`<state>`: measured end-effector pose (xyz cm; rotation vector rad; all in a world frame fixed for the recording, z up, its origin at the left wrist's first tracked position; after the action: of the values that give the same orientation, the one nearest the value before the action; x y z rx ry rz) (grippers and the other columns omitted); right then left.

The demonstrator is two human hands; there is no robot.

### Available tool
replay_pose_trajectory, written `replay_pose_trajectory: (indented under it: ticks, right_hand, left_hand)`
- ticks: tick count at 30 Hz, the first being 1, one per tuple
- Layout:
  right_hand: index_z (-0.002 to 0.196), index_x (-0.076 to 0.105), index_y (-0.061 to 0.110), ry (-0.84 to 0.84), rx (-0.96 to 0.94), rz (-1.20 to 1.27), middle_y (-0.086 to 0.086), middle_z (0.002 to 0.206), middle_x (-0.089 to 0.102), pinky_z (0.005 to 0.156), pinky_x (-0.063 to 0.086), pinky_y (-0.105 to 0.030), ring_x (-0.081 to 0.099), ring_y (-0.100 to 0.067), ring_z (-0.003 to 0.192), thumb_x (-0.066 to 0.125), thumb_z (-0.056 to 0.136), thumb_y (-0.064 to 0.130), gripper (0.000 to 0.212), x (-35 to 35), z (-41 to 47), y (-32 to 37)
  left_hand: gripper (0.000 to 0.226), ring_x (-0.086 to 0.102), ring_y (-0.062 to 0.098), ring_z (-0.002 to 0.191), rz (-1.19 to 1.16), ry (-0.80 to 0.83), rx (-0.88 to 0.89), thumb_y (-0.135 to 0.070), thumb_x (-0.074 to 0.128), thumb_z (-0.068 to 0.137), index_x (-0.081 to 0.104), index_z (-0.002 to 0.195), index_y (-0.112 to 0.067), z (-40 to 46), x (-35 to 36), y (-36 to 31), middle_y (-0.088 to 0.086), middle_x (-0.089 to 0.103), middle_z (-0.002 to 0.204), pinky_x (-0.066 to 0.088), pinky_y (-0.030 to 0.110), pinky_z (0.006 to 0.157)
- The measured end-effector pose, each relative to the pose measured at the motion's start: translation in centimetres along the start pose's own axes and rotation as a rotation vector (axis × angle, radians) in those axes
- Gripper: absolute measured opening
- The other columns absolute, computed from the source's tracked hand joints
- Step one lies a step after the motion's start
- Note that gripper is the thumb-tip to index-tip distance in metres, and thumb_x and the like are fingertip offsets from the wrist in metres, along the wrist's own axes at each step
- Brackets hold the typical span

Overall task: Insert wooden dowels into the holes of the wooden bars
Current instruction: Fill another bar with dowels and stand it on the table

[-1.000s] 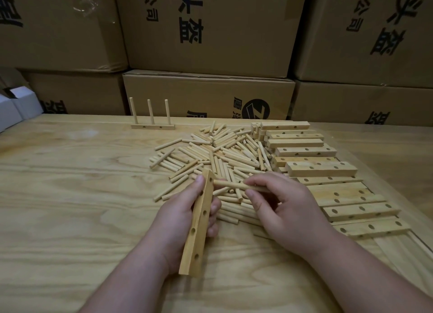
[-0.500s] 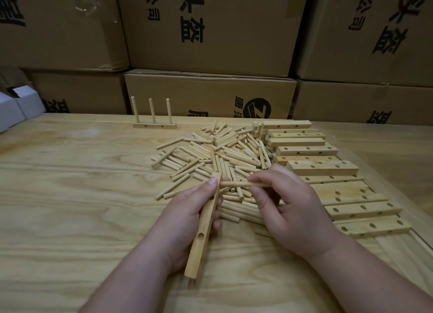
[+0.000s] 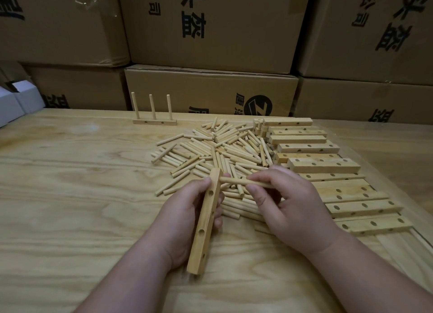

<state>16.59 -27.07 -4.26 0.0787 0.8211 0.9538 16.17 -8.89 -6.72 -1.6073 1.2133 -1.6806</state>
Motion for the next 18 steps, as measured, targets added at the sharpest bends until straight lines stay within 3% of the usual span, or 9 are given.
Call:
replay_pose_trajectory:
  ticks: [3,7,9,12,15,18]
  right_hand:
    - [0.108,0.072,0.019,-0.003,0.02,0.003,0.014,0.088,0.063,0.061,0.052,-0.033,0.062,-0.009,0.076,0.062,0.096,0.038,0.024,0.0,-0.1,0.0]
    - [0.137,0.049,0.035,0.003,0.149,0.054,0.017,0.104,0.057,0.061,0.055,-0.035,0.062,-0.013,0.083,0.053,0.092,0.06,0.051,0.0,-0.2,-0.3]
    - [0.139,0.051,0.03,0.01,0.165,0.041,0.021,0.117,0.052,0.064,0.056,-0.035,0.061,-0.012,0.09,0.047,0.093,0.062,0.056,0.0,-0.2,-0.4]
    - [0.141,0.055,0.023,0.053,0.19,-0.032,0.022,0.13,0.048,0.07,0.055,-0.024,0.059,-0.005,0.099,0.047,0.093,0.06,0.061,0.0,-0.1,-0.5]
    - [0.145,0.052,0.028,0.143,0.206,-0.045,0.028,0.116,0.053,0.08,0.049,-0.015,0.055,-0.001,0.103,0.05,0.093,0.056,0.059,0.4,0.0,-0.3]
    - [0.132,0.063,0.035,0.263,0.201,-0.062,0.025,0.099,0.058,0.091,0.043,-0.019,0.051,0.004,0.105,0.061,0.093,0.049,0.041,1.1,0.0,0.0]
  left_hand:
    - [0.047,0.041,0.015,0.058,-0.015,0.022,0.002,-0.026,0.056,0.079,0.069,0.118,-0.002,0.1,-0.1,0.0,0.007,0.05,0.073,0.037,0.026,0.05]
    - [0.042,0.046,0.016,0.057,-0.071,-0.005,-0.029,-0.027,0.057,0.083,0.064,0.116,-0.001,0.2,-0.4,-0.1,0.007,0.053,0.074,0.041,0.026,0.048]
    - [0.037,0.048,0.016,0.058,-0.137,-0.021,-0.038,-0.026,0.053,0.09,0.067,0.118,-0.005,0.3,-0.7,-0.2,0.007,0.054,0.076,0.044,0.026,0.047]
    - [0.036,0.052,0.018,0.059,-0.227,-0.039,-0.031,-0.025,0.053,0.09,0.069,0.119,-0.011,0.5,-1.0,-0.6,0.006,0.055,0.079,0.048,0.028,0.049]
    - [0.038,0.055,0.019,0.061,-0.245,-0.075,-0.029,-0.027,0.057,0.086,0.07,0.12,-0.014,0.5,-1.1,-0.8,0.006,0.058,0.082,0.051,0.029,0.05]
    - [0.033,0.046,0.015,0.052,-0.31,-0.078,-0.055,-0.03,0.054,0.09,0.068,0.116,-0.015,0.4,-1.4,-0.9,0.003,0.053,0.076,0.038,0.022,0.04]
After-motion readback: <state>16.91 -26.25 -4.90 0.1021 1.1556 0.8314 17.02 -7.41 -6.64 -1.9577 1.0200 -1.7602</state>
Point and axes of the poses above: each hand's wrist, its own z-axis towards the middle knuckle, its own x-axis out of the palm, y = z × x, the point moved 3 cm from there along z, towards the middle knuckle
